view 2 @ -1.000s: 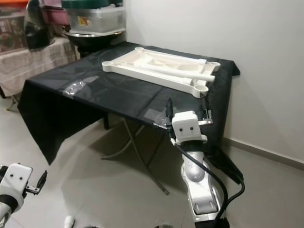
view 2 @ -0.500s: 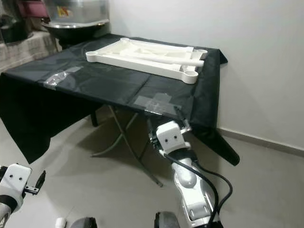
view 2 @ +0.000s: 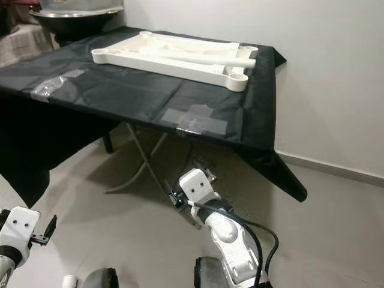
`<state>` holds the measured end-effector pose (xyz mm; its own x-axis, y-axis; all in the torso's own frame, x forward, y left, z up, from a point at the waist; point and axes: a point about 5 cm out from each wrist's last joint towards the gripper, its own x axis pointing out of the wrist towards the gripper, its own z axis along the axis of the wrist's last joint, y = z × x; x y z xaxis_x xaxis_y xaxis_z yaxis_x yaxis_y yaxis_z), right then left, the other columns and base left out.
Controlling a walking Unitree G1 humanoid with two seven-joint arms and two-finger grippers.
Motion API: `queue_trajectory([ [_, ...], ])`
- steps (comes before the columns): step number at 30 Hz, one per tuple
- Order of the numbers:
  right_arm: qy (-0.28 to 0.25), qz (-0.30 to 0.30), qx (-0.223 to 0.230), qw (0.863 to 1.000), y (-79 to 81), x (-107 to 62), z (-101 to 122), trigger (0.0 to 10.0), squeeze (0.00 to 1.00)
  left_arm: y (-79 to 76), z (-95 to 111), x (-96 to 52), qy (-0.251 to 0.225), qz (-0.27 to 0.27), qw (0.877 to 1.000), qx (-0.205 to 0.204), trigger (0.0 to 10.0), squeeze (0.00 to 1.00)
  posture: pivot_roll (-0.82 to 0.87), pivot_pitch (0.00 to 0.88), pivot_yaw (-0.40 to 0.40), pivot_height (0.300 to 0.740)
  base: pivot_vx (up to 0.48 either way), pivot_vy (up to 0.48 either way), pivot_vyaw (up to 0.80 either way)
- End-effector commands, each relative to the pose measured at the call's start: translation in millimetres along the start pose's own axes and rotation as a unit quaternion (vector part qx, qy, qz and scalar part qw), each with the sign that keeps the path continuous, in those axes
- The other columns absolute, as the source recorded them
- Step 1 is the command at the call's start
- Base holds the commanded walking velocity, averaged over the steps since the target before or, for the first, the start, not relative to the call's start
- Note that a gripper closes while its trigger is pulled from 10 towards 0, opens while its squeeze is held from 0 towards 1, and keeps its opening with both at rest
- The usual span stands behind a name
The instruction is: Building children table
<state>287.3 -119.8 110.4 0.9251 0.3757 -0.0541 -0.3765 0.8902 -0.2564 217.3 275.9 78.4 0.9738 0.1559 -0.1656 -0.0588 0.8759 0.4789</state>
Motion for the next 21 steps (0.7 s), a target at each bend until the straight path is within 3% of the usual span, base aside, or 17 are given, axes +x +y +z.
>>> queue_trajectory([
  [1, 0.017, -0.023, 0.013, 1.000, -8.9, 0.1, -4.3, 10.0, 0.00, -0.5, -6.3, -2.0, 0.013, 0.000, 1.000, 0.005, 10.0, 0.00, -0.02, 0.000, -0.041, 0.520, 0.000, 0.000, 0.00],
  [3, 0.043, -0.059, 0.046, 0.996, -19.3, 4.4, -9.5, 10.0, 0.00, 0.7, -9.3, -1.8, 0.022, 0.006, 1.000, 0.012, 10.0, 0.00, -0.02, 0.000, -0.041, 0.510, 0.000, 0.000, 0.00],
  [5, 0.043, -0.059, 0.046, 0.996, -19.3, 4.4, -9.5, 10.0, 0.00, 0.7, -9.3, -1.8, 0.022, 0.006, 1.000, 0.012, 10.0, 0.00, -0.02, 0.000, -0.041, 0.510, 0.000, 0.000, 0.00],
  [9, 0.080, -0.095, 0.122, 0.985, -31.5, 9.9, -16.8, 10.0, 0.00, 5.5, -16.0, 0.7, 0.046, 0.017, 0.998, 0.026, 10.0, 0.00, -0.02, 0.000, -0.038, 0.490, 0.000, 0.000, 0.00],
  [15, 0.094, -0.083, 0.137, 0.983, -30.1, 11.6, -18.3, 10.0, 0.00, 5.0, -24.0, -0.2, 0.069, 0.003, 0.997, 0.036, 10.0, 0.00, -0.02, 0.000, -0.038, 0.475, 0.000, 0.000, 0.00],
  [21, 0.115, -0.051, 0.165, 0.978, -23.5, 15.0, -19.8, 10.0, 0.00, 11.3, -41.1, -1.4, 0.124, 0.002, 0.990, 0.063, 10.0, 0.00, -0.02, 0.000, -0.041, 0.450, 0.000, 0.000, 0.00],
])
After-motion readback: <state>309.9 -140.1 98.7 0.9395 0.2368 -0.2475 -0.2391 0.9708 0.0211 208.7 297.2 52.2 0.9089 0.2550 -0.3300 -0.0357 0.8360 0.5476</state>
